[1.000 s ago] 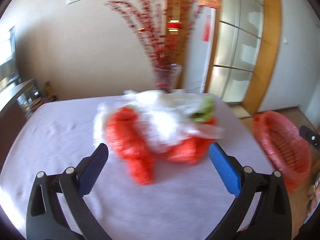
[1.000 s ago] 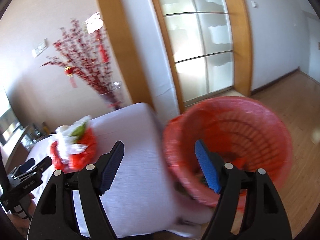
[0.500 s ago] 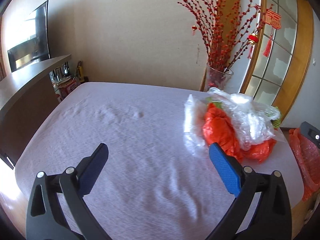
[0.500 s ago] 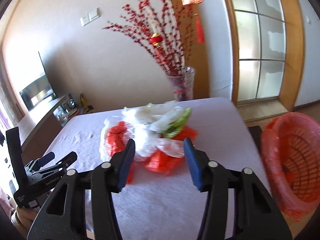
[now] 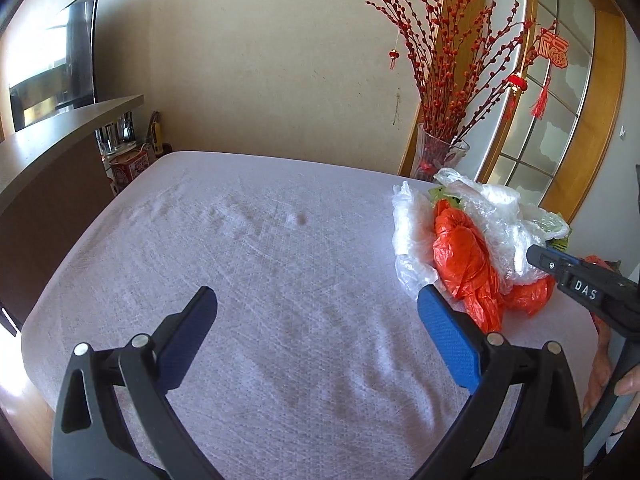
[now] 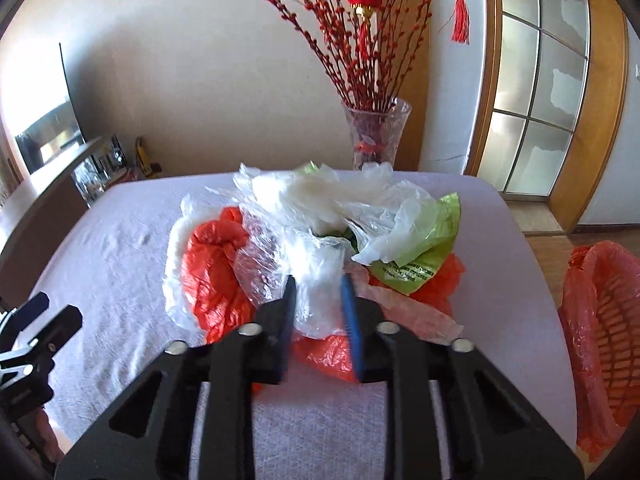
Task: Collect trash
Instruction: 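Grasp the clear plastic bag with the right gripper while the left gripper grasps the orange bag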
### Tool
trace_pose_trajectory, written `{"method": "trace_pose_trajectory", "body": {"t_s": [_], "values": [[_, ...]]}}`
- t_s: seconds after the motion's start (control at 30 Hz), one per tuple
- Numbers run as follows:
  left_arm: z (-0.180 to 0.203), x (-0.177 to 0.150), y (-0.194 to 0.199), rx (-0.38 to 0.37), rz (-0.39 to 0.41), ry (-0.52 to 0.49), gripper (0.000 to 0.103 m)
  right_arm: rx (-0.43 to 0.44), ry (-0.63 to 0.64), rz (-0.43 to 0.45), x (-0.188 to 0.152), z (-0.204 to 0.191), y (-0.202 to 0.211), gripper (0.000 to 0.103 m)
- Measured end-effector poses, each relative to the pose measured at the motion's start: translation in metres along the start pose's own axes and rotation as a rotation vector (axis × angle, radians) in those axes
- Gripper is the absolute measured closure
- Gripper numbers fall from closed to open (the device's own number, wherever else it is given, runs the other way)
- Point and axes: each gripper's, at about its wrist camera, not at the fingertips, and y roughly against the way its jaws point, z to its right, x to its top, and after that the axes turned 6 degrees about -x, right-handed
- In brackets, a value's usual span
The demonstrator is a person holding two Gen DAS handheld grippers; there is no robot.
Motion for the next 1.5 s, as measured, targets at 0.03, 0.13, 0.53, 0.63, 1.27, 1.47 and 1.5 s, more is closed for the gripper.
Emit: {"method": "trace_pose_trajectory", "body": {"t_s": [0.03,0.13,0.53,0.63,1.27,1.47,1.5], "values": [[0.001,-0.001,-0.001,-0.005,-0.005,-0.001,0.005,-0.002,0.005,-0.001,-0.002,-0.001,0.001,0.095],[0.003,-0.002,-0.005,-0.021,-0.018,0.003,0.008,0.007,0.015,0.007,-0.005,0.000,0.007,0.099],[0.039,-0.002,-0.010,-0.116,-0.027,-0.037,0.012,0.099,-0.021,0.073,-0.009,0.031,0.053,0.100],[0.048,-0.001,-0.008,-0.126,-0.021,-0.047,0.012,0.101,0.002,0.071,-0.016,0.034,0.061,0.100],[0.093,0.006,0.005,-0.189,0.009,-0.086,0.014,0.056,-0.020,0.102,-0.048,0.088,0.114,0.101],[0.094,0.004,0.006,-0.171,0.008,-0.081,0.014,0.105,0.013,0.072,-0.060,0.072,0.110,0.101],[0.092,0.004,0.007,-0.164,0.010,-0.080,0.014,0.118,0.014,0.076,-0.060,0.069,0.111,0.101]]}}
